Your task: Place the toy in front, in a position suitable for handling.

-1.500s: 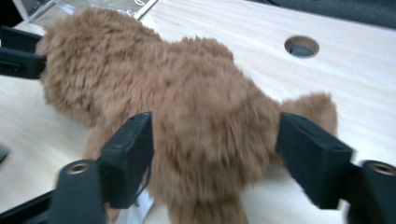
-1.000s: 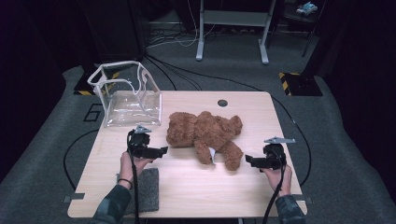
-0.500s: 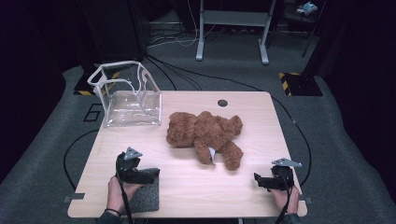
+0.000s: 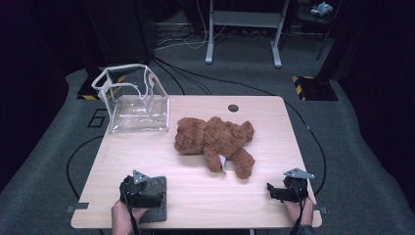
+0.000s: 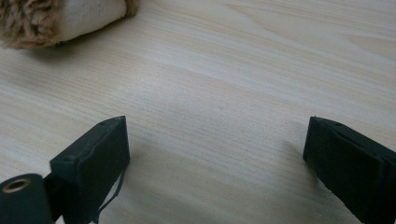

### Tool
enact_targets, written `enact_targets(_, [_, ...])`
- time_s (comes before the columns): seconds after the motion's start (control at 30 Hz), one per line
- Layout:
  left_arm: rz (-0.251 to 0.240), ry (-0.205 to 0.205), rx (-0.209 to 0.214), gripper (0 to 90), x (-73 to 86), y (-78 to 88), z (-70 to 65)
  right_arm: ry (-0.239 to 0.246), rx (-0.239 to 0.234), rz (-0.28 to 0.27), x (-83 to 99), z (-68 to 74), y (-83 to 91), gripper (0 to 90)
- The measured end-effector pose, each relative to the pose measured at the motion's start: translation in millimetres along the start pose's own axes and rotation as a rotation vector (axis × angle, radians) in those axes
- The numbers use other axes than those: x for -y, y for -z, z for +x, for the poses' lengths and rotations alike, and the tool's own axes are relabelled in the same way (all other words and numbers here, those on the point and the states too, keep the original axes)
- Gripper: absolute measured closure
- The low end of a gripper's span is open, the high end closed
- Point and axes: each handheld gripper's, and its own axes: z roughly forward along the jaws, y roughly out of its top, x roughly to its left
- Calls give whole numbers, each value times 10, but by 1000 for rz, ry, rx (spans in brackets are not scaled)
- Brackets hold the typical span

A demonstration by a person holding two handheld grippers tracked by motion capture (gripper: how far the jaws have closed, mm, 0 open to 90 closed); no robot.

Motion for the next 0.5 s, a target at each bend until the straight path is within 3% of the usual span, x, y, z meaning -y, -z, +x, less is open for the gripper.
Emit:
enact_targets(0.1, [11,4,-1,56,53,-26,-11,-2,4,-2,-2,-5,-2,64])
enact_targets(0.17, [43,4,13,122,96,-82,-19,-3,5,-3,0,-3,-3,66])
enact_targets(0.23, [21,-14,2,136,140,-113,-31,-2,7,-3,4,-1,1,70])
enact_targets(0.33, [-1,-11,-6,143,172,-115,-43,-5,6,-2,4,-1,3,70])
enact_targets(0.5, [31,-12,-12,157,134,-116,-51,-11,17,-22,14,3,16,130])
